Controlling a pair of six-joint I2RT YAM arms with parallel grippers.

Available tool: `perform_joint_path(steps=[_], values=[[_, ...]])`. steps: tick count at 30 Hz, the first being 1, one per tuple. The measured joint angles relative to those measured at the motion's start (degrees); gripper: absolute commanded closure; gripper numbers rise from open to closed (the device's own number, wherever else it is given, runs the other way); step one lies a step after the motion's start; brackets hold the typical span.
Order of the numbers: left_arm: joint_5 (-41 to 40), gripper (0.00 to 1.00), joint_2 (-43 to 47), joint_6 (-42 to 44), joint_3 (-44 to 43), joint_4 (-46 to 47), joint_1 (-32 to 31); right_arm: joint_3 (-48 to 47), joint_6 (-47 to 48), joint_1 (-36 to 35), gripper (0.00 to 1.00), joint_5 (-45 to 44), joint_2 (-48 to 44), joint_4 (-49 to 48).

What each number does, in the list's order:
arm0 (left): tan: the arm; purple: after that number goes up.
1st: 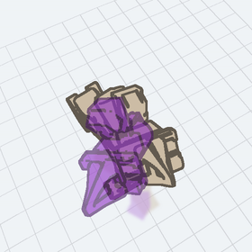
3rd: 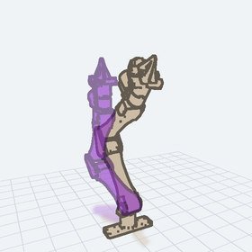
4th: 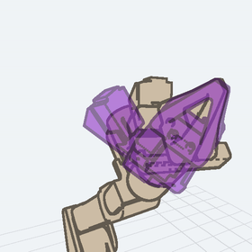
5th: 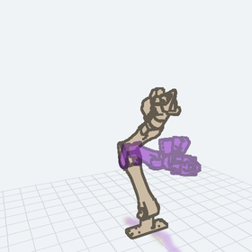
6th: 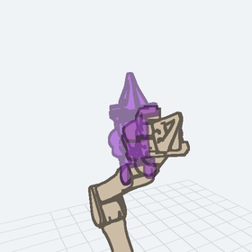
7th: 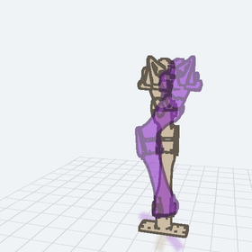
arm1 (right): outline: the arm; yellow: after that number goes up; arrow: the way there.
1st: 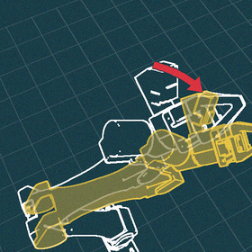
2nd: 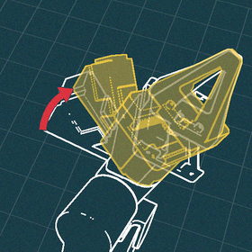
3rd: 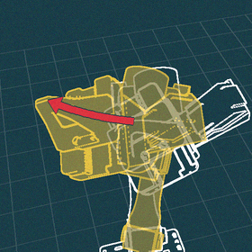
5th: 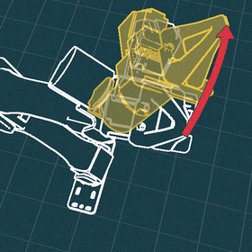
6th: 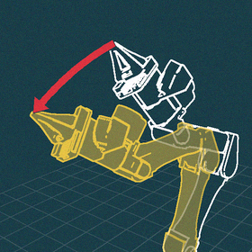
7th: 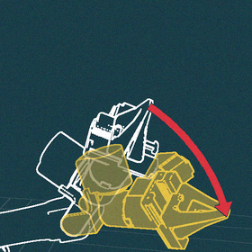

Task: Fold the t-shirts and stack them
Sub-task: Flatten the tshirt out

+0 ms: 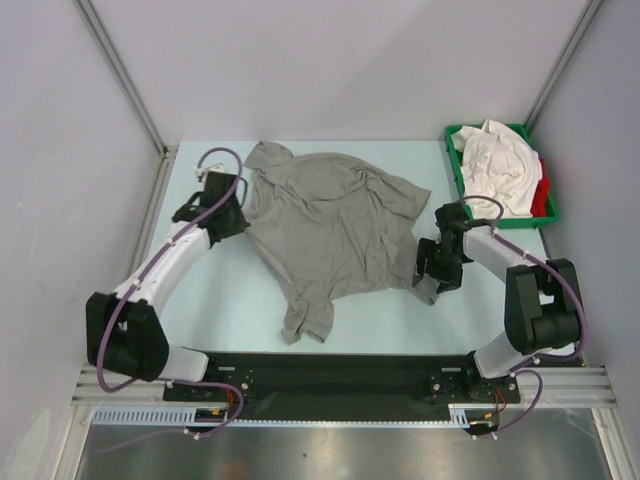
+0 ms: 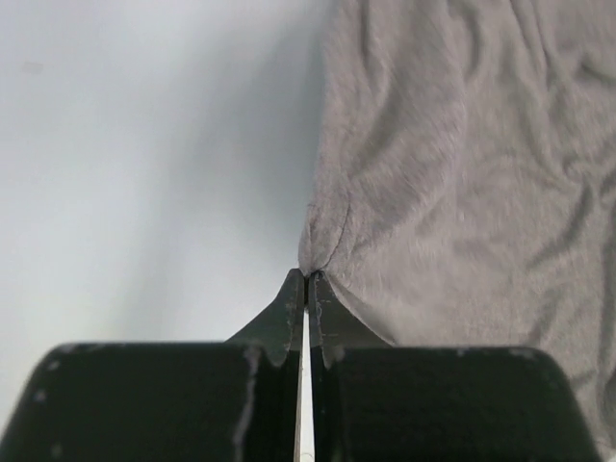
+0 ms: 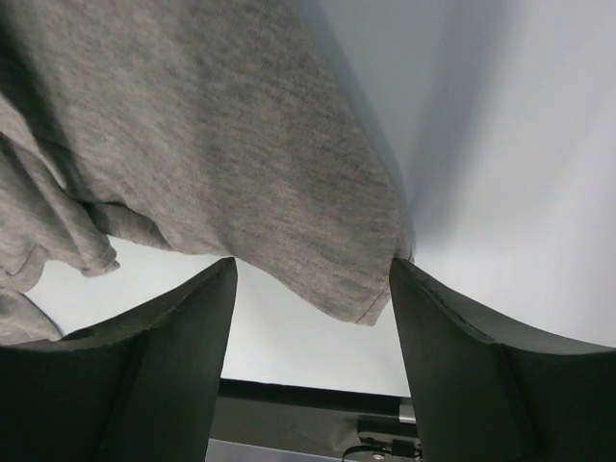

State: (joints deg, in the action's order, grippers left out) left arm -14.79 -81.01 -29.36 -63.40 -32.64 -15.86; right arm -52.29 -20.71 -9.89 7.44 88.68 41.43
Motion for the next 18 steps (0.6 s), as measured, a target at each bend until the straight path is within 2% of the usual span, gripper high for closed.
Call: perform_joint_path(steps=[3, 4, 9, 11, 12, 14, 15, 16, 18], values=[[-1.77, 1.0, 3.5, 1.46, 0.24, -1.18, 6.47, -0.55, 0.28, 0.0, 0.5, -0.76, 1.01, -0.26], [-2.27, 1.0, 4.55, 1.88, 0.46, -1.36, 9.11, -0.61, 0.59, 0.0, 0.62, -0.94, 1.57, -0.39], [-3.48, 0.99, 6.43, 4.61, 1.38, -1.14, 22.08, -1.14, 1.22, -0.07, 0.72, -1.07, 4.72, -0.26], [-2.4, 0.89, 5.22, 6.05, 1.36, -0.5, 26.14, -2.03, 1.31, -0.28, 0.72, -1.18, 4.83, -0.02], [-1.95, 0.75, 4.02, 6.82, 1.11, -0.33, 27.52, -2.73, 1.31, -0.39, 0.72, -1.2, 4.85, 0.31], [-0.9, 0.59, 0.63, 8.24, -0.22, -0.24, 28.39, -4.24, 1.38, -0.55, 0.68, -1.53, 4.85, 0.74], [-0.39, 0.41, -1.25, 8.92, -1.05, -0.15, 28.35, -5.14, 1.49, -0.57, 0.65, -1.62, 4.85, 0.98], [-0.33, 0.34, -2.62, 9.64, -1.62, -0.22, 28.13, -6.1, 1.57, -0.66, 0.55, -1.75, 4.85, 1.38], [-1.14, 0.28, -3.15, 10.16, -1.7, -0.98, 27.28, -8.24, 2.32, -1.03, 0.42, -2.08, 4.85, 2.36]])
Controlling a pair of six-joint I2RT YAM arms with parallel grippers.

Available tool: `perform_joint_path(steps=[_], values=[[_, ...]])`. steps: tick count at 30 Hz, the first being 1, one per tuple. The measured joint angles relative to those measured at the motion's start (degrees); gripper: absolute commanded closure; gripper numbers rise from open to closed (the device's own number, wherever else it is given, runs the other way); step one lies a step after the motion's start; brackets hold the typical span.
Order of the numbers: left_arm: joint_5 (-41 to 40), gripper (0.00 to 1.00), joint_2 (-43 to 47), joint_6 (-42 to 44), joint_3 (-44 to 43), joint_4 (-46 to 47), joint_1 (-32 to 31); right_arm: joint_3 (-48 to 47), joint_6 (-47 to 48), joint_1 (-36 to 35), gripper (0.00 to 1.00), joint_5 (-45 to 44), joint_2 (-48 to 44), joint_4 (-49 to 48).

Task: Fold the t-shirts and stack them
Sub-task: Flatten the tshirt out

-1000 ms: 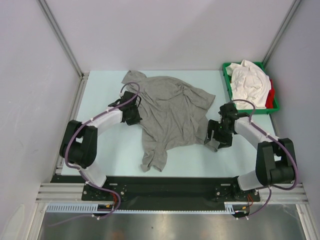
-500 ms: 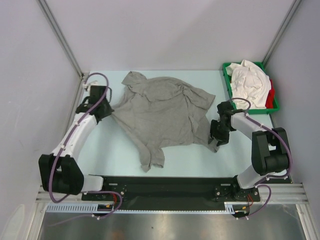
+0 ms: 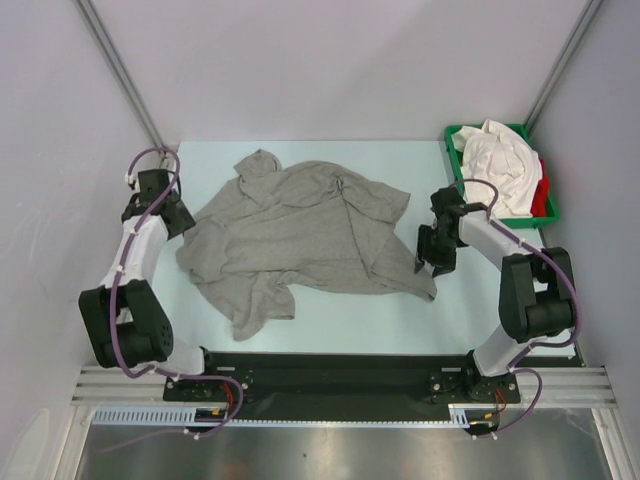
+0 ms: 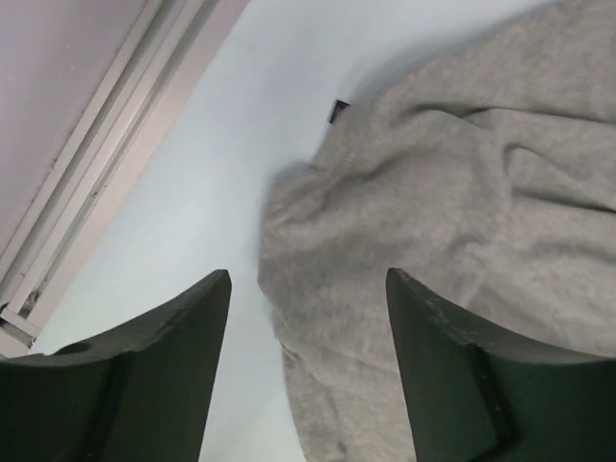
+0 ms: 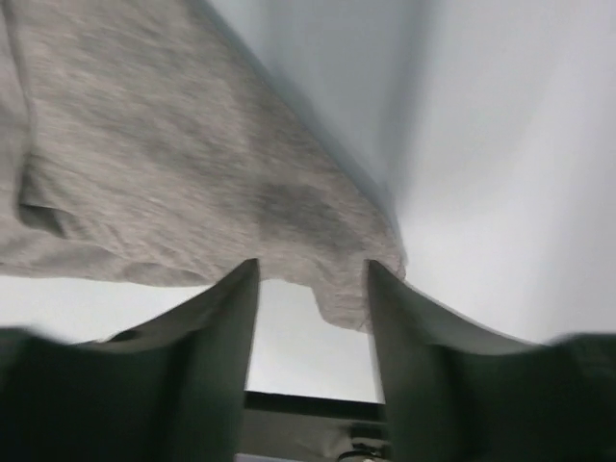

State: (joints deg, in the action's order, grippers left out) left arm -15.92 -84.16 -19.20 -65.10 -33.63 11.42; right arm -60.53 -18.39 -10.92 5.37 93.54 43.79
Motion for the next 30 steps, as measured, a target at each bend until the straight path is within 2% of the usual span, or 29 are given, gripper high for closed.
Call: perform_joint_path(steps=[1, 2, 4, 6, 9, 10, 13, 18, 23, 24, 29, 30], values=[[-0.42, 0.27, 0.76, 0.24, 0.02, -0.46, -0.57, -0.92, 0.17, -0.13, 0.3, -0.17, -0.02, 0.46], [-0.55, 0.26, 1.84, 0.31, 0.17, -0.59, -1.53, -2.01, 0.5, -0.52, 0.26, -0.42, -0.11, 0.87], [-0.37, 0.3, 4.9, 0.17, 0.72, -0.85, -4.37, -3.78, 1.62, -2.16, 0.22, -0.85, -0.46, 1.09], [0.94, 0.36, 8.07, -0.39, 1.4, -0.92, -9.46, -5.46, 2.21, -5.03, 0.23, -0.5, -0.7, 0.66], [4.92, 0.39, 8.92, -1.84, 2.32, -0.26, -17.81, -8.09, 1.68, -9.05, 0.32, 2.19, 0.07, -1.16], [7.58, 0.4, 7.54, -2.38, 2.43, 0.17, -20.46, -9.16, 0.85, -10.38, 0.39, 3.52, 0.94, -2.38], [15.19, 0.42, 1.03, -3.15, 2.56, 1.62, -24.17, -10.99, -2.86, -12.52, 0.4, 5.86, 4.55, -6.64], [21.0, 0.42, -7.72, -3.5, 2.84, 1.07, -24.04, -10.23, -7.93, -13.4, 0.37, 6.75, 8.98, -11.28], [23.26, 0.42, -9.66, -3.48, 2.27, 0.59, -23.82, -7.82, -11.54, -13.68, 0.47, 8.76, 10.16, -15.87], [23.67, 0.42, -9.73, -3.48, 1.99, 0.52, -23.82, -7.26, -12.11, -13.73, 0.53, 9.14, 10.29, -16.61], [24.28, 0.42, -10.36, -3.28, 1.01, 0.48, -23.61, -6.93, -14.53, -13.94, 0.55, 10.75, 12.9, -19.26], [24.35, 0.42, -10.54, -3.28, 0.98, 0.48, -23.5, -6.84, -14.78, -13.99, 0.61, 10.82, 13.11, -19.5]])
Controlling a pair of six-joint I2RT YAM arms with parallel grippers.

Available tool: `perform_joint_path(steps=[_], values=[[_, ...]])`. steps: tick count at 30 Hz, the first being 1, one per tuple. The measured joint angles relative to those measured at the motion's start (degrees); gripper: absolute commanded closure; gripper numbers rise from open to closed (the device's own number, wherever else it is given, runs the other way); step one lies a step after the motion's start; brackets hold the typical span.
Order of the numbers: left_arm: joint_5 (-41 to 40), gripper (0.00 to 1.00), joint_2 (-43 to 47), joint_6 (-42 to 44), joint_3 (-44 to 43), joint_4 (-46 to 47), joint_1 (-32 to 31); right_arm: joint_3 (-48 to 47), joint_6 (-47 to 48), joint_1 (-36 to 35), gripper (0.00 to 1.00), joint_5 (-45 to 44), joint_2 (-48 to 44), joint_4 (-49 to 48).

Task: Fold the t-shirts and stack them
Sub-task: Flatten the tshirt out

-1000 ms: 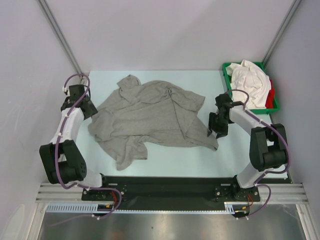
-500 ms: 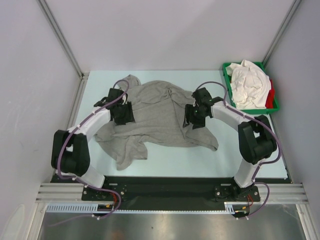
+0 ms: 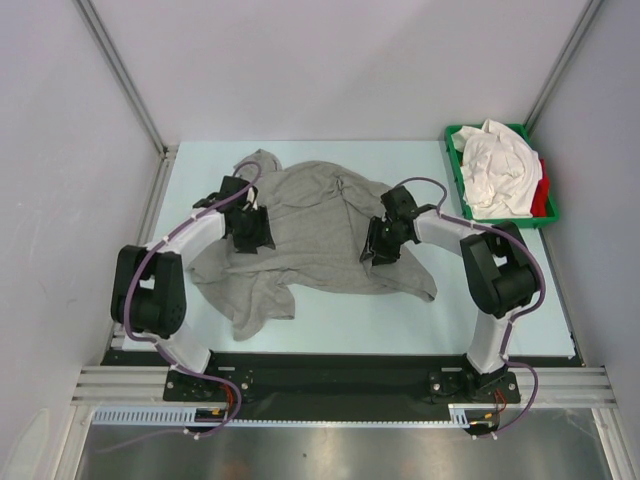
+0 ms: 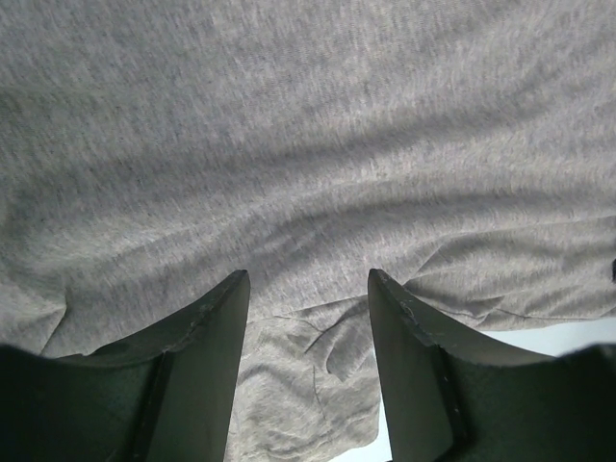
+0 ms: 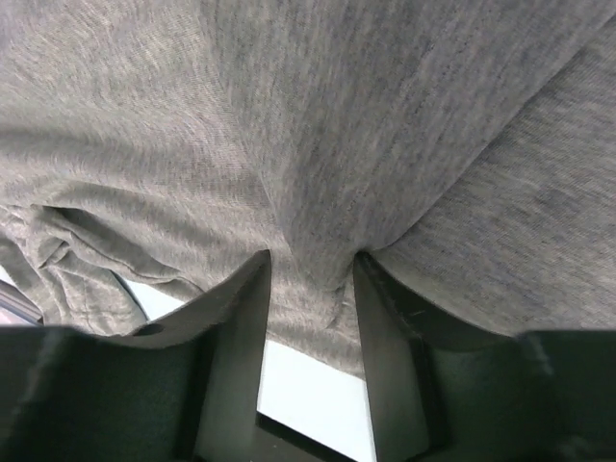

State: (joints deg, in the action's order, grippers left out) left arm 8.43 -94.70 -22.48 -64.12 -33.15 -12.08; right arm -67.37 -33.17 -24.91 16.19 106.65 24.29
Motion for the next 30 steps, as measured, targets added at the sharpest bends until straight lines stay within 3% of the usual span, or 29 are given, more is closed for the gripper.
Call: perform_joint_path(steps=[2, 3, 6, 19, 30], values=[[0.39, 0.42, -0.59, 0.0, 0.0, -0.04, 0.44, 0.17, -0.72, -0.07, 0.71, -0.02, 0.09, -0.37], [0.5, 0.42, -0.81, 0.02, 0.0, -0.04, 0.66, 0.17, -0.76, -0.04, 0.85, -0.09, 0.09, -0.52], [0.79, 0.42, -1.42, 0.02, -0.13, -0.09, 1.51, 0.15, -0.81, 0.44, 1.0, -1.2, 0.09, -0.55], [0.81, 0.43, -2.21, 0.0, -1.27, -0.5, 4.35, -13.35, 8.63, 16.79, 1.0, -13.42, 0.98, 8.31], [0.83, 0.43, -5.16, 0.02, -4.76, -0.63, 4.83, -33.88, 17.14, 20.87, 1.0, -18.99, 16.68, 8.85]])
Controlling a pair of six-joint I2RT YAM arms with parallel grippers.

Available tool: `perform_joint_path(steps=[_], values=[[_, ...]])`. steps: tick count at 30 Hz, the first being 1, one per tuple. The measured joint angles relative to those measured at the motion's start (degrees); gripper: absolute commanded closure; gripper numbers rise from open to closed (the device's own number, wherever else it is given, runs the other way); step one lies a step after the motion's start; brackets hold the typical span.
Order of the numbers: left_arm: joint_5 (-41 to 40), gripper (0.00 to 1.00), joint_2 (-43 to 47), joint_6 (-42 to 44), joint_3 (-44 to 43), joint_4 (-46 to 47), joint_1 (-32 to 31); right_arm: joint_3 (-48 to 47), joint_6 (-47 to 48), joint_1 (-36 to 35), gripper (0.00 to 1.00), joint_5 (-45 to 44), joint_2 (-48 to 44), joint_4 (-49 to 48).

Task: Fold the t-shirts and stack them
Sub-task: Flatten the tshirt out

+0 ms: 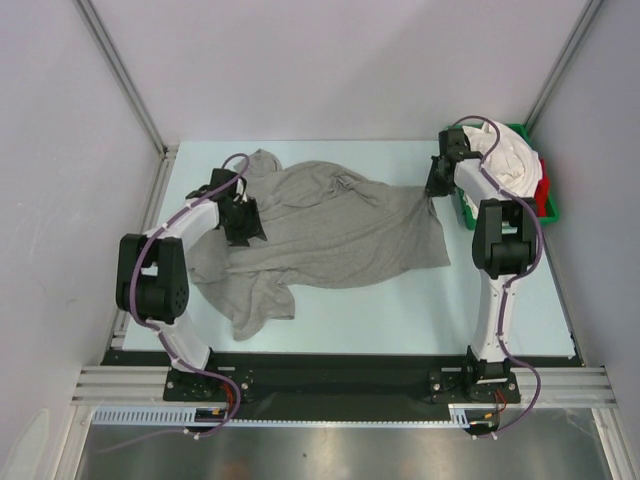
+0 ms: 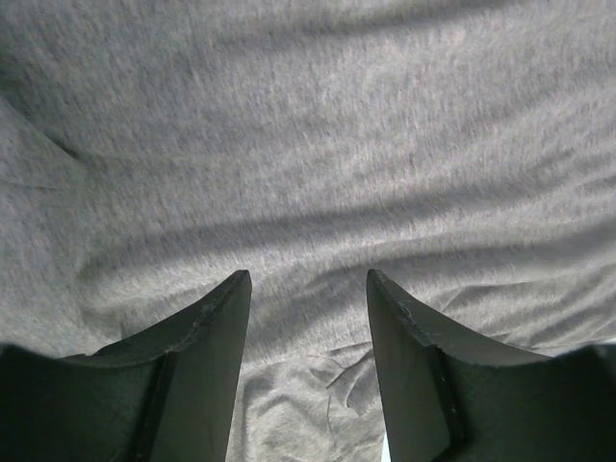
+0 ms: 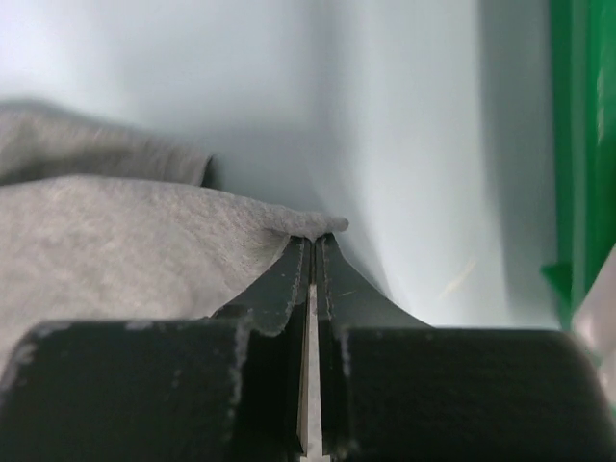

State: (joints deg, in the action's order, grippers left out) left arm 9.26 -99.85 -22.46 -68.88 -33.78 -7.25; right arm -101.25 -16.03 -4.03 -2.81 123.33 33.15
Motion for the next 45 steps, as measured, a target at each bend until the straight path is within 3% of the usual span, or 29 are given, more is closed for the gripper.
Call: perform_joint_path(steps=[3, 4, 5, 9, 13, 19, 25, 28, 31, 35, 41, 44, 45], values=[[-0.02, 0.43, -0.92, -0.02, -0.44, -0.09, 0.44, -4.11, 1.51, 0.61, 0.95, -1.18, 4.02, 0.57], [0.0, 0.42, -1.27, -0.02, -0.72, -0.31, 0.55, -5.95, 1.88, 0.79, 0.88, -1.53, 5.4, 1.22], [0.0, 0.42, -1.7, -0.02, -1.07, -0.39, 0.59, -8.48, 2.25, 0.79, 0.73, -1.9, 6.88, 2.6], [0.0, 0.42, -3.82, 0.0, -2.58, -0.48, 0.59, -18.16, 2.86, 0.9, 0.44, -3.72, 11.87, 6.95], [-0.02, 0.42, -7.43, 0.0, -4.52, -0.74, 0.61, -18.95, 2.43, 0.81, 0.33, -5.4, 10.67, 11.67], [-0.11, 0.42, -15.28, 0.04, -12.24, -2.75, 0.68, -2.01, 1.05, -0.87, 0.25, -3.3, -4.76, 14.05], [0.24, 0.42, -24.65, 0.26, -27.02, -7.39, 0.68, 14.93, 0.44, -7.82, 0.18, 1.92, -23.32, 13.57], [0.37, 0.4, -28.83, 0.66, -34.12, -7.98, 0.66, 20.85, 0.26, -11.52, 0.02, 3.32, -28.98, 13.31], [-2.36, 0.33, -29.44, 1.25, -36.85, -8.7, 0.13, 24.5, 0.13, -12.13, 0.0, 3.76, -30.67, 12.79], [-9.53, 0.32, -20.57, 0.55, -28.96, -8.46, -0.87, 25.44, 0.07, -11.63, 0.0, 5.01, -28.92, 12.52], [-15.96, 0.37, 12.83, -3.65, -3.26, -8.46, -0.83, 26.47, -0.24, -12.41, 0.04, 9.27, -26.12, 9.4], [-15.06, 0.35, 25.16, -5.25, 7.21, -7.89, 4.61, 27.12, -0.59, -13.07, 0.07, 11.65, -24.85, 8.0], [-13.81, 0.28, 26.56, -5.57, 9.49, -7.61, 7.19, 27.34, -0.85, -13.27, 0.07, 12.44, -24.52, 7.65]])
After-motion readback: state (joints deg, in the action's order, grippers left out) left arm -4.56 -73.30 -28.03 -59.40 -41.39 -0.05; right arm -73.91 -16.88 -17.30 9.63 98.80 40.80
